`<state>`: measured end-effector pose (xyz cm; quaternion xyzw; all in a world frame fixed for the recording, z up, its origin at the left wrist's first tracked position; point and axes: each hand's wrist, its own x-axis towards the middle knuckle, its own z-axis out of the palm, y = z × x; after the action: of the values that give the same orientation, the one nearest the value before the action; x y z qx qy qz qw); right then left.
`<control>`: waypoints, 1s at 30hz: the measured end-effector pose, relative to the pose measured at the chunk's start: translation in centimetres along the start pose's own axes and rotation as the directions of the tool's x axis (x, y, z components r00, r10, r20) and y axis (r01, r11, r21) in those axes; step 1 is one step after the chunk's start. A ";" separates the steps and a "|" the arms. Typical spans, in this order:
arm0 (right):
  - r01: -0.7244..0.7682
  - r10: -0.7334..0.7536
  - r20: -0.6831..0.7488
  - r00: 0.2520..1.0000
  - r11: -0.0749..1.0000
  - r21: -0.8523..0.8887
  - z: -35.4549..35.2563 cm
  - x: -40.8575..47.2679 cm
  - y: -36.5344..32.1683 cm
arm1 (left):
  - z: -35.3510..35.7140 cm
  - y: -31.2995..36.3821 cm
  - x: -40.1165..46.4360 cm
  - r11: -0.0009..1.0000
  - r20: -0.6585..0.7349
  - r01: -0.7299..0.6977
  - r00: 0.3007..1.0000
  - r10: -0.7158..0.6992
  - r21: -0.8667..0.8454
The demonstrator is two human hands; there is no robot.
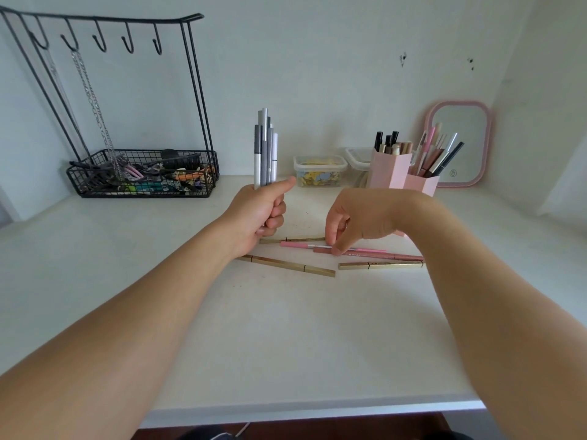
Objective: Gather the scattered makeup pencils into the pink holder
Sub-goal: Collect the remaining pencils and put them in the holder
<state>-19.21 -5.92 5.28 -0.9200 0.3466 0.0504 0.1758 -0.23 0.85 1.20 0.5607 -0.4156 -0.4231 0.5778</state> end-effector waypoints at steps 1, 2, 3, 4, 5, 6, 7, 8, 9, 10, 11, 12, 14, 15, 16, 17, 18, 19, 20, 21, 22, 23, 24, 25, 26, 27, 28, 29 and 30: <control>0.002 -0.002 -0.006 1.000 1.000 0.006 0.1 0.0 -0.1 | 0.0 0.0 0.0 1.000 -0.006 -0.005 1.000 0.005 -0.001; 0.004 -0.004 -0.011 1.000 1.000 0.011 0.1 0.0 -0.2 | 0.0 -0.1 0.0 1.000 -0.011 -0.010 1.000 0.010 -0.003; 0.006 -0.006 -0.015 1.000 1.000 0.017 0.2 -0.1 -0.2 | 0.1 -0.1 0.0 1.000 -0.015 -0.014 1.000 0.014 -0.004; 0.010 -0.009 -0.016 1.000 1.000 0.022 0.2 -0.1 -0.3 | 0.0 -0.1 0.0 1.000 -0.018 -0.017 1.000 0.017 -0.007; 0.016 -0.016 -0.016 1.000 1.000 0.027 0.2 -0.1 -0.3 | 0.1 -0.1 -0.1 1.000 -0.022 -0.017 1.000 0.017 -0.010; 0.026 -0.025 -0.019 1.000 0.999 0.028 0.2 -0.1 -0.3 | 0.1 -0.1 -0.1 1.000 -0.028 -0.016 0.999 0.016 -0.017; 0.038 -0.037 -0.031 0.999 0.999 0.034 0.1 -0.1 -0.2 | 0.1 0.0 -0.1 1.000 -0.039 -0.016 0.999 0.015 -0.027; 0.050 -0.047 -0.057 0.997 0.997 0.052 -0.1 0.0 -0.1 | 0.1 0.0 -0.1 0.999 -0.052 -0.018 0.999 0.016 -0.041; 0.060 -0.052 -0.095 0.994 0.995 0.085 -0.2 0.0 0.1 | 0.1 0.1 -0.1 0.998 -0.063 -0.021 0.998 0.017 -0.057; 0.067 -0.049 -0.141 0.989 0.990 0.124 -0.4 0.1 0.3 | 0.2 0.2 -0.1 0.997 -0.071 -0.026 0.997 0.021 -0.077; 0.071 -0.041 -0.186 0.982 0.985 0.157 -0.6 0.2 0.6 | 0.2 0.3 -0.2 0.994 -0.075 -0.033 0.997 0.026 -0.100; 0.074 -0.033 -0.219 0.975 0.981 0.180 -0.7 0.3 0.8 | 0.2 0.4 -0.2 0.992 -0.078 -0.039 0.997 0.030 -0.121; 0.078 -0.023 -0.253 0.967 0.975 0.210 -0.8 0.3 0.9 | 0.2 0.4 -0.3 0.986 -0.091 -0.041 0.995 0.027 -0.160; 0.083 -0.015 -0.277 0.961 0.968 0.236 -0.7 0.4 0.8 | 0.2 0.4 -0.3 0.983 -0.100 -0.041 0.995 0.024 -0.177; 0.095 0.001 -0.317 0.948 0.954 0.286 -0.7 0.5 0.7 | 0.2 0.4 -0.3 0.982 -0.107 -0.042 0.994 0.023 -0.185; 0.125 0.022 -0.368 0.930 0.920 0.371 -0.6 0.7 0.6 | 0.2 0.4 -0.4 0.982 -0.105 -0.045 0.994 0.027 -0.181; 0.180 0.044 -0.418 0.907 0.858 0.481 -0.6 0.8 0.5 | 0.3 0.5 -0.4 0.984 -0.088 -0.050 0.996 0.036 -0.169; 0.251 0.063 -0.457 0.887 0.765 0.593 -0.5 1.0 0.2 | 0.4 0.5 -0.5 0.986 -0.058 -0.056 0.997 0.047 -0.154; 0.321 0.077 -0.481 0.873 0.651 0.688 -0.4 1.2 -0.1 | 0.6 0.5 -0.7 0.988 -0.018 -0.060 0.998 0.058 -0.139; 0.375 0.084 -0.491 0.867 0.538 0.755 -0.3 1.2 -0.6 | 0.7 0.4 -0.8 0.990 0.025 -0.063 0.997 0.067 -0.123; 0.408 0.082 -0.492 0.867 0.449 0.794 0.0 1.4 -0.9 | 0.8 0.3 -0.9 0.992 0.067 -0.069 0.995 0.076 -0.104; 0.424 0.074 -0.489 0.869 0.396 0.815 0.2 1.5 -1.3 | 1.0 0.2 -0.9 0.994 0.104 -0.074 0.991 0.082 -0.079; 0.429 0.063 -0.484 0.873 0.373 0.823 0.5 1.5 -1.7 | 1.0 0.0 -0.9 0.996 0.134 -0.077 0.987 0.082 -0.046; 0.429 0.055 -0.479 0.876 0.364 0.827 0.7 1.6 -2.0 | 1.0 -0.1 -0.9 0.997 0.156 -0.077 0.985 0.078 -0.014; 0.428 0.052 -0.476 0.878 0.360 0.829 1.0 1.7 -2.1 | 1.1 -0.3 -0.9 0.997 0.170 -0.077 0.983 0.074 0.012; 0.425 0.054 -0.473 0.879 0.361 0.830 1.2 1.9 -2.3 | 1.1 -0.3 -1.0 0.997 0.174 -0.078 0.982 0.072 0.028; 0.419 0.059 -0.471 0.880 0.369 0.829 1.4 2.0 -2.3 | 1.2 -0.3 -1.1 0.996 0.172 -0.076 0.983 0.067 0.043; 0.416 0.061 -0.471 0.880 0.378 0.827 1.5 2.1 -2.3 | 1.2 -0.3 -1.1 0.995 0.166 -0.074 0.984 0.062 0.065; 0.414 0.058 -0.469 0.882 0.380 0.827 1.6 2.3 -2.3 | 1.3 -0.3 -1.1 0.993 0.164 -0.077 0.985 0.061 0.094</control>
<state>-15.96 -5.15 3.94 -0.6914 0.2414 -0.3674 0.5733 -1.82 1.56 0.93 0.5383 -0.5007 -0.4252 0.5280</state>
